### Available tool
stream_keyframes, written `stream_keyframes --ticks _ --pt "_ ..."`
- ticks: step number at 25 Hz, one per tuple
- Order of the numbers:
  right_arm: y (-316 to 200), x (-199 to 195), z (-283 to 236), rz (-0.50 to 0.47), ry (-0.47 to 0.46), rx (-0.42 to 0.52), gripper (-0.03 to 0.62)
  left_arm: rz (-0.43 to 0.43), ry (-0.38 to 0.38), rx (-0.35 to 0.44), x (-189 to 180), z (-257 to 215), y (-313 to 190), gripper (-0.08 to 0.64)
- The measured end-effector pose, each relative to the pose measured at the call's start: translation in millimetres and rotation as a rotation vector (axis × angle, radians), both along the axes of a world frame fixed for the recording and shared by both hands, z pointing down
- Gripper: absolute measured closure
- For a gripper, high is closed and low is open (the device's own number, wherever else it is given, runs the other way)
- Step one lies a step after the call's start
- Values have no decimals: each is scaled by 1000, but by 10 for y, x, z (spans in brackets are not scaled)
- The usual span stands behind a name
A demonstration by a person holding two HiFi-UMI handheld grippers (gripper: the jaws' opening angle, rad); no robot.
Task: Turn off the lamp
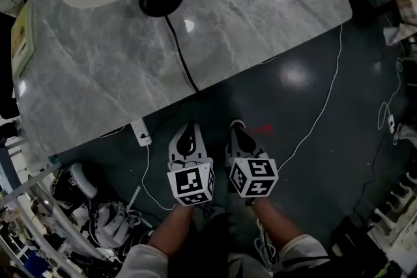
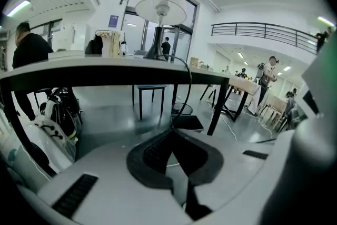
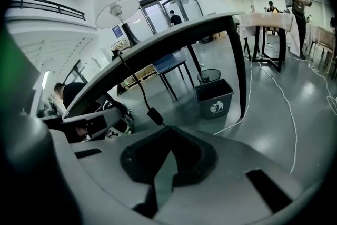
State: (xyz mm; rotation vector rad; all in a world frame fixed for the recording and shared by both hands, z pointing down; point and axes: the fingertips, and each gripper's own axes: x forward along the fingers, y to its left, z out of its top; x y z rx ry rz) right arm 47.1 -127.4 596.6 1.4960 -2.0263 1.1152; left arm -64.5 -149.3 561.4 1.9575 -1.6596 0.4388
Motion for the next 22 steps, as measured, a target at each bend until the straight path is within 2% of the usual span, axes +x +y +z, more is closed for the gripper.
stream_keyframes --ticks 6,12,16,22 --pt "-26 -148 -427 1 -4 27 593 11 8 16 -87 -420 96 552" --pt "53 -293 -786 -12 -17 41 593 66 -6 38 -47 -781 206 552" --pt "115 -343 -1063 -27 -15 53 592 52 15 35 -81 -1024 248 552" --pt "23 -328 -1508 -44 -1 101 592 37 20 82 -130 -1501 173 552"
